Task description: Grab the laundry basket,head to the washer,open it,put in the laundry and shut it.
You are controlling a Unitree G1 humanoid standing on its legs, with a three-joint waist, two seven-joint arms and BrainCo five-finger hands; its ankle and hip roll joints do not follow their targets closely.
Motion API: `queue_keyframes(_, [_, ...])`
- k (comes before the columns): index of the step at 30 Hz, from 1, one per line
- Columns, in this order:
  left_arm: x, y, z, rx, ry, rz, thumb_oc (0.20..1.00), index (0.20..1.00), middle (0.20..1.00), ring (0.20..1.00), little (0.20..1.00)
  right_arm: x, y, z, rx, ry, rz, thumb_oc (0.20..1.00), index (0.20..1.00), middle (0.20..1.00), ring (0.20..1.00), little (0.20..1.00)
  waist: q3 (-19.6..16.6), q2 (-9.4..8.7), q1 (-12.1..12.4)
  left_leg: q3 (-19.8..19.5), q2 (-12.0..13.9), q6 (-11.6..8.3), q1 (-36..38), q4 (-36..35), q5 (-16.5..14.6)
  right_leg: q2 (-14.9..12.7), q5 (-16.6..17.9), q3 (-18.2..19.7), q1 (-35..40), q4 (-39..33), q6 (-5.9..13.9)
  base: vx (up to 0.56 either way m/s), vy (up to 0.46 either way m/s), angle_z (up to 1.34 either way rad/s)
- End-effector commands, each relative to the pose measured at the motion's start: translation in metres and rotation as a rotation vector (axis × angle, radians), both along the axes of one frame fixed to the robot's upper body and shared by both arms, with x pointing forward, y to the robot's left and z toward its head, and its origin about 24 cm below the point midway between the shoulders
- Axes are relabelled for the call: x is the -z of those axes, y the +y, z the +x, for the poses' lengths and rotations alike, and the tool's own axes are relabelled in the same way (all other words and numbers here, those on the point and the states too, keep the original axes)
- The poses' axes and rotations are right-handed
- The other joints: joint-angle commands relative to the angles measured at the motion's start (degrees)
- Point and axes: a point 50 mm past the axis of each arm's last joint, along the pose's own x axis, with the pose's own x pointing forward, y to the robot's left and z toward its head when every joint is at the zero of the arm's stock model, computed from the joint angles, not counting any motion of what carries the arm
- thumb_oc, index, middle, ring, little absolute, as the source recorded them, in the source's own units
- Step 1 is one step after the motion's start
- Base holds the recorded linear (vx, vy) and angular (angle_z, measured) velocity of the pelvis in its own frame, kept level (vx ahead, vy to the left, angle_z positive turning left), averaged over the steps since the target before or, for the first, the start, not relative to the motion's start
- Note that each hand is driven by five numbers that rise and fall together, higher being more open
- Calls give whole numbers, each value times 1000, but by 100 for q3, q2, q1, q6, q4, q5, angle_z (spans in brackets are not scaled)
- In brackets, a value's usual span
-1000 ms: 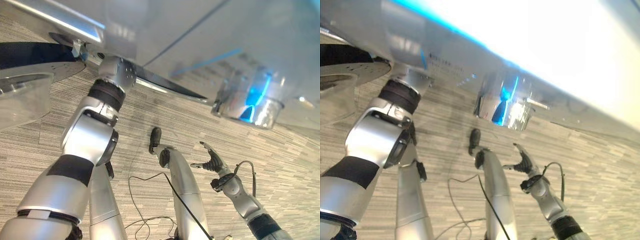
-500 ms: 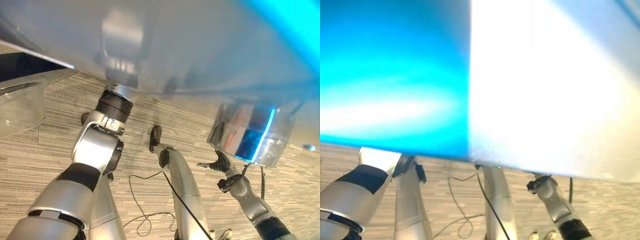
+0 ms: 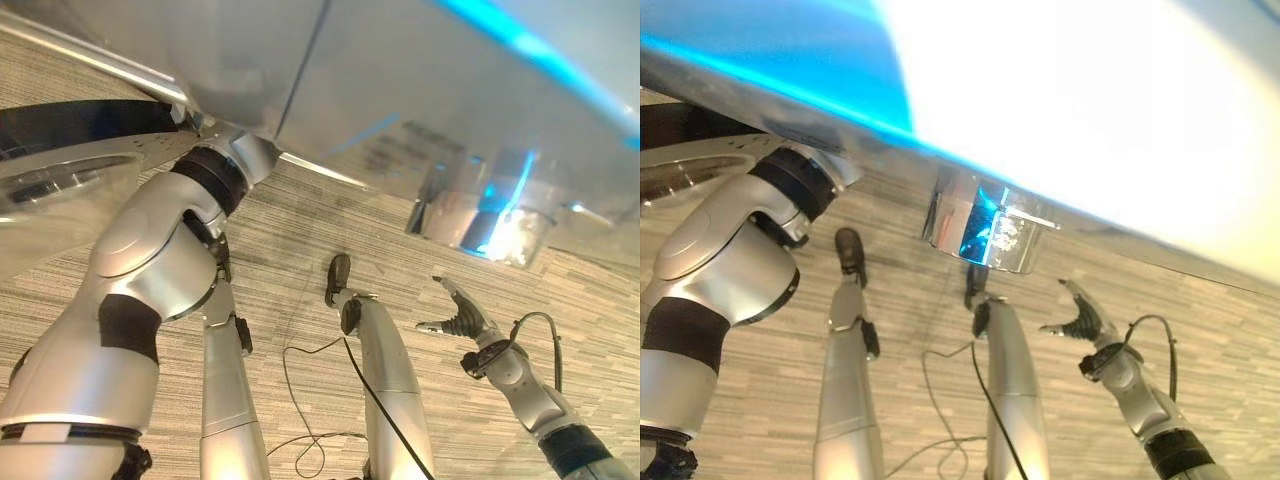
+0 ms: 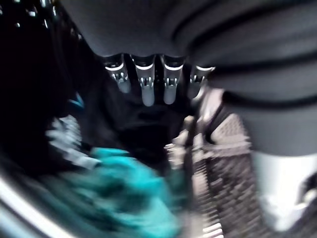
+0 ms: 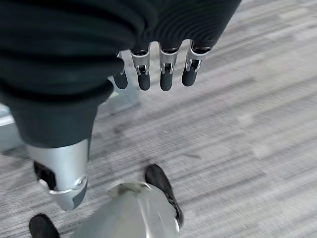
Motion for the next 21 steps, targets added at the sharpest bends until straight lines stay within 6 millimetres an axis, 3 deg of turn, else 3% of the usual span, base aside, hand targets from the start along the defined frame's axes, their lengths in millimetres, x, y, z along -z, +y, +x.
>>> queue_keyframes(1, [-68,-3,-18,-81,-261,138,1000,1000,1000,1000,1000,20,-4,-15,22,62,-4,1000,1000,1000,1000,1000,-464,26,-238,8,24,477,808,468,-1431,308,729,457,457,-969,195,0,0,0])
queue_keyframes(3, [-62,-3,-18,-75,-255,145,1000,1000,1000,1000,1000,22,-4,-16,28,66,0,1000,1000,1000,1000,1000,-424,22,-209,8,21,475,892,413,-1409,312,740,451,531,-1015,198,-13,4,2])
queue_keyframes(4, [-41,1,-17,-5,-211,107,1000,1000,1000,1000,1000,29,-5,-19,59,86,16,1000,1000,1000,1000,1000,-334,35,-60,6,7,462,1112,205,-1332,304,756,421,715,-1166,214,-18,3,4])
queue_keyframes(10, [-1,27,-18,48,-126,-1,1000,1000,1000,1000,1000,53,-4,-27,97,184,15,1000,1000,1000,1000,1000,-218,14,75,31,-1,415,1550,-141,-1175,323,839,323,1114,-1503,213,0,0,0])
queue_keyframes(11, [29,46,-19,58,-60,-112,1000,1000,1000,1000,1000,63,-1,-29,109,223,11,1000,1000,1000,1000,1000,-180,-8,174,37,-31,392,1814,-349,-1096,336,895,290,1356,-1725,210,21,8,-5])
queue_keyframes(12, [31,47,-20,55,-58,-115,1000,1000,1000,1000,1000,63,-1,-29,107,226,8,1000,1000,1000,1000,1000,-176,0,159,37,-26,391,1850,-375,-1085,340,902,287,1390,-1746,210,26,11,-8])
queue_keyframes(17, [87,60,-33,132,85,-365,1000,1000,1000,1000,1000,82,5,-37,127,310,7,1000,1000,1000,1000,1000,-155,43,328,54,-48,365,2431,-773,-896,350,1042,171,1988,-2219,218,-12,7,-1])
queue_keyframes(18, [98,59,-36,158,108,-416,1000,1000,1000,1000,1000,86,7,-38,132,325,13,1000,1000,1000,1000,1000,-128,54,376,105,-61,384,2475,-826,-718,325,1210,99,2059,-2326,170,-60,49,2])
queue_keyframes(19, [128,60,-44,168,176,-496,1000,1000,1000,1000,1000,91,11,-40,133,346,20,1000,1000,1000,1000,1000,-154,69,425,113,-64,373,2727,-984,-659,337,1280,80,2327,-2526,180,-64,42,2])
queue_keyframes(20, [129,60,-44,166,177,-497,1000,1000,1000,1000,1000,91,11,-41,132,347,19,1000,1000,1000,1000,1000,-147,72,420,115,-59,373,2759,-1005,-652,342,1289,78,2359,-2549,181,20,42,-2])
queue_keyframes(21, [147,61,-48,156,218,-528,1000,1000,1000,1000,1000,94,11,-42,135,359,20,1000,1000,1000,1000,1000,-148,77,444,125,-53,363,2899,-1082,-635,351,1318,64,2503,-2650,185,23,33,-2])
